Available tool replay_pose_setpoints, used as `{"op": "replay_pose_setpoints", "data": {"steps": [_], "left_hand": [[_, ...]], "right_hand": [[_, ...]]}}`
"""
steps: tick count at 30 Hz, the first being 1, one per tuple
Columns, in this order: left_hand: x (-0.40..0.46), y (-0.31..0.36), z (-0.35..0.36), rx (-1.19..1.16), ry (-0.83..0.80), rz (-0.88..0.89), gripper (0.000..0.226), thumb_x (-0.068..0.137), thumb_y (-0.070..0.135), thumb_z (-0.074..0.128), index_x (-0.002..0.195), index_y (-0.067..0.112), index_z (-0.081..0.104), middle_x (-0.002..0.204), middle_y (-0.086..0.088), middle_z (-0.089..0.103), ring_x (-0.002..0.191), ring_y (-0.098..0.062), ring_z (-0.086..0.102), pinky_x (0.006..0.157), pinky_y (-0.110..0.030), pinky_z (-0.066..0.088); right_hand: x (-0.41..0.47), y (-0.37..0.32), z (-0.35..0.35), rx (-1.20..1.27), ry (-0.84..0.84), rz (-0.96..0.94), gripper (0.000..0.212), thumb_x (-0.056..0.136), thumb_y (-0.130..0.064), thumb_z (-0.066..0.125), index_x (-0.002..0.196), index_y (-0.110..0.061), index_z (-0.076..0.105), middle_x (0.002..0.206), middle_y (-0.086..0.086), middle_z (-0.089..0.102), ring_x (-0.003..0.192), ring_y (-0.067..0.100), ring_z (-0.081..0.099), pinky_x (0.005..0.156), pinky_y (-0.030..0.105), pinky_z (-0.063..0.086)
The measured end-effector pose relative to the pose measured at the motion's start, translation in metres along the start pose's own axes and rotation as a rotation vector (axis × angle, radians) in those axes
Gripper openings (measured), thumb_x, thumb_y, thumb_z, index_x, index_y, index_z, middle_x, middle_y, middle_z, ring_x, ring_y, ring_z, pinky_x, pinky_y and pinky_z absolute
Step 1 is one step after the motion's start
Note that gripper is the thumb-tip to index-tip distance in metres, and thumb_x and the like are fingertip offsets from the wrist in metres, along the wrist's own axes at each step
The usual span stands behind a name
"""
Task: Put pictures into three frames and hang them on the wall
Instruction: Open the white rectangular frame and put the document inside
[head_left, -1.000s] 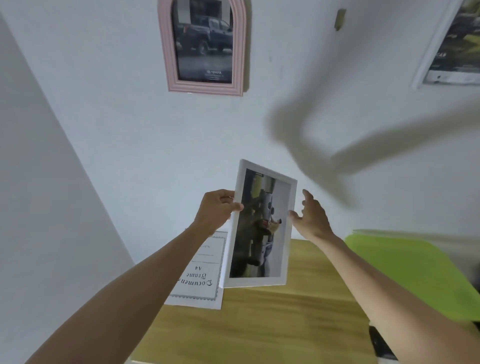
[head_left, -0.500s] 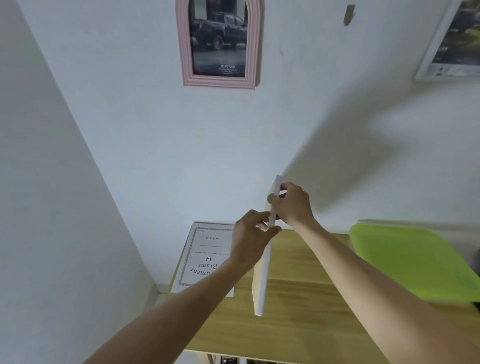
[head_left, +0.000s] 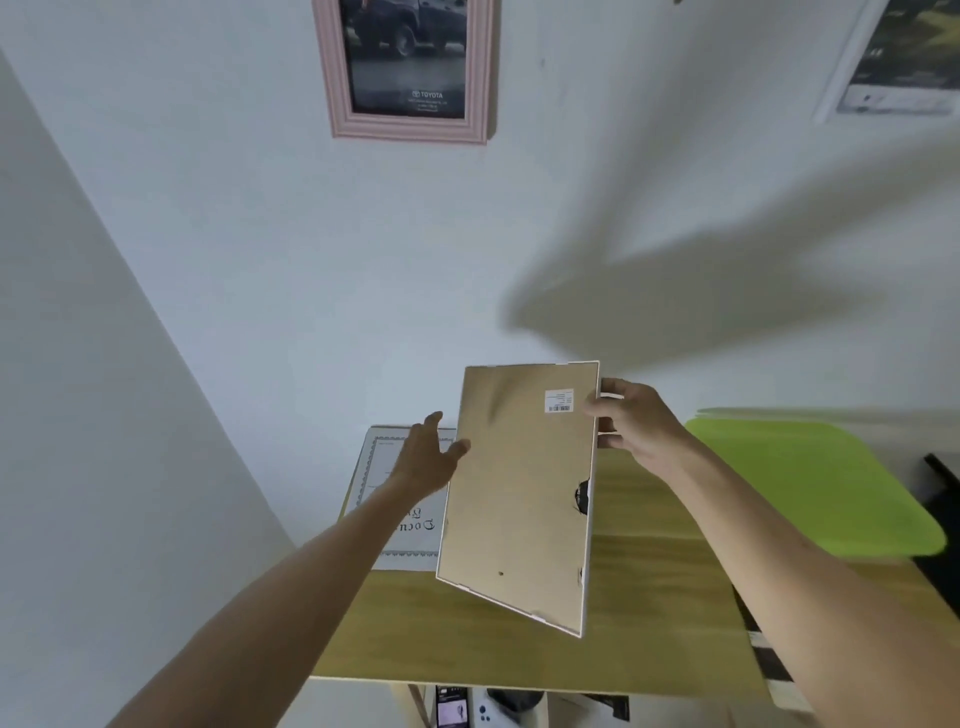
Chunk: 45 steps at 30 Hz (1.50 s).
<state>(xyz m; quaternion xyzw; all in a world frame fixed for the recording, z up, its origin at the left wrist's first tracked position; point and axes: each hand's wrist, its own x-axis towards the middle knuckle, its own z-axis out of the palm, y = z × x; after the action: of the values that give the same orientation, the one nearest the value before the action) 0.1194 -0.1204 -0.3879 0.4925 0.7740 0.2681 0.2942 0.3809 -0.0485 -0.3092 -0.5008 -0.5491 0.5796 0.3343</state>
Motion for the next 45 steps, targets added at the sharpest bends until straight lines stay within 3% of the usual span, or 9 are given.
{"op": "replay_pose_setpoints", "data": {"steps": [3,8,12,16,22,34,39,42,45], "left_hand": [[0.005,-0.012,0.011,-0.108,-0.141,-0.066,0.069,0.092,0.052,0.056,0.150,0.021,0.033,0.144,-0.008,0.051,0.129,-0.025,0.050,0.105,-0.042,0.042],[0.008,-0.029,0.032,-0.452,-0.216,-0.205,0.038,0.090,0.031,0.069,0.124,0.016,0.063,0.098,-0.006,0.075,0.089,-0.025,0.070,0.081,-0.041,0.057],[0.014,-0.034,0.055,-0.461,-0.141,-0.317,0.030,0.087,0.026,0.074,0.114,0.014,0.066,0.101,-0.009,0.072,0.070,-0.013,0.064,0.056,-0.022,0.046],[0.021,-0.039,0.086,-0.348,-0.054,-0.379,0.029,0.084,0.027,0.075,0.110,0.015,0.069,0.103,-0.006,0.071,0.089,-0.020,0.068,0.076,-0.030,0.053],[0.030,-0.039,0.119,-0.162,0.054,-0.458,0.027,0.083,0.029,0.072,0.107,0.017,0.070,0.102,-0.006,0.070,0.090,-0.024,0.065,0.076,-0.030,0.050],[0.058,-0.059,0.142,0.174,0.110,-0.487,0.020,0.090,0.027,0.063,0.089,0.008,0.069,0.092,-0.009,0.068,0.083,-0.029,0.063,0.075,-0.038,0.052],[0.056,-0.064,0.148,0.267,0.083,-0.475,0.025,0.094,0.028,0.059,0.098,0.005,0.067,0.104,-0.011,0.064,0.093,-0.032,0.062,0.078,-0.038,0.047],[0.049,-0.065,0.148,0.310,0.056,-0.420,0.028,0.097,0.030,0.055,0.110,0.006,0.060,0.113,-0.011,0.056,0.100,-0.032,0.058,0.079,-0.039,0.044],[0.040,-0.067,0.149,0.351,0.034,-0.342,0.032,0.097,0.030,0.052,0.121,0.008,0.052,0.120,-0.011,0.052,0.106,-0.031,0.056,0.079,-0.039,0.045]], "right_hand": [[0.013,0.017,-0.014,0.044,-0.032,0.053,0.021,0.091,0.000,0.061,0.105,-0.012,0.071,0.098,0.010,0.077,0.081,0.027,0.072,0.075,0.040,0.058],[0.044,0.053,-0.023,0.083,0.023,0.164,0.019,0.094,-0.006,0.063,0.108,-0.014,0.072,0.102,0.008,0.077,0.091,0.025,0.072,0.072,0.036,0.056],[0.064,0.100,-0.017,-0.004,0.140,0.196,0.013,0.095,-0.015,0.061,0.100,-0.017,0.073,0.102,0.005,0.076,0.092,0.022,0.071,0.081,0.036,0.057],[0.070,0.143,-0.005,-0.149,0.177,0.269,0.021,0.089,-0.007,0.057,0.106,-0.013,0.066,0.101,0.004,0.071,0.087,0.021,0.066,0.073,0.034,0.052],[0.087,0.182,-0.001,-0.189,0.106,0.358,0.035,0.087,-0.006,0.049,0.106,-0.029,0.067,0.106,-0.006,0.071,0.095,0.022,0.068,0.088,0.046,0.058],[0.114,0.200,0.018,-0.266,0.006,0.407,0.059,0.080,-0.001,0.037,0.113,-0.038,0.069,0.097,-0.012,0.073,0.069,0.012,0.058,0.054,0.019,0.042],[0.107,0.206,0.017,-0.301,-0.003,0.382,0.053,0.080,-0.007,0.041,0.106,-0.043,0.069,0.093,-0.020,0.074,0.077,0.009,0.061,0.065,0.021,0.045],[0.092,0.204,0.014,-0.359,0.048,0.344,0.047,0.086,-0.002,0.044,0.103,-0.038,0.069,0.082,-0.030,0.067,0.080,0.004,0.061,0.066,0.010,0.043],[0.071,0.212,0.016,-0.499,0.104,0.289,0.033,0.091,-0.001,0.051,0.112,-0.016,0.071,0.089,-0.008,0.070,0.086,0.017,0.068,0.061,0.007,0.043]]}}
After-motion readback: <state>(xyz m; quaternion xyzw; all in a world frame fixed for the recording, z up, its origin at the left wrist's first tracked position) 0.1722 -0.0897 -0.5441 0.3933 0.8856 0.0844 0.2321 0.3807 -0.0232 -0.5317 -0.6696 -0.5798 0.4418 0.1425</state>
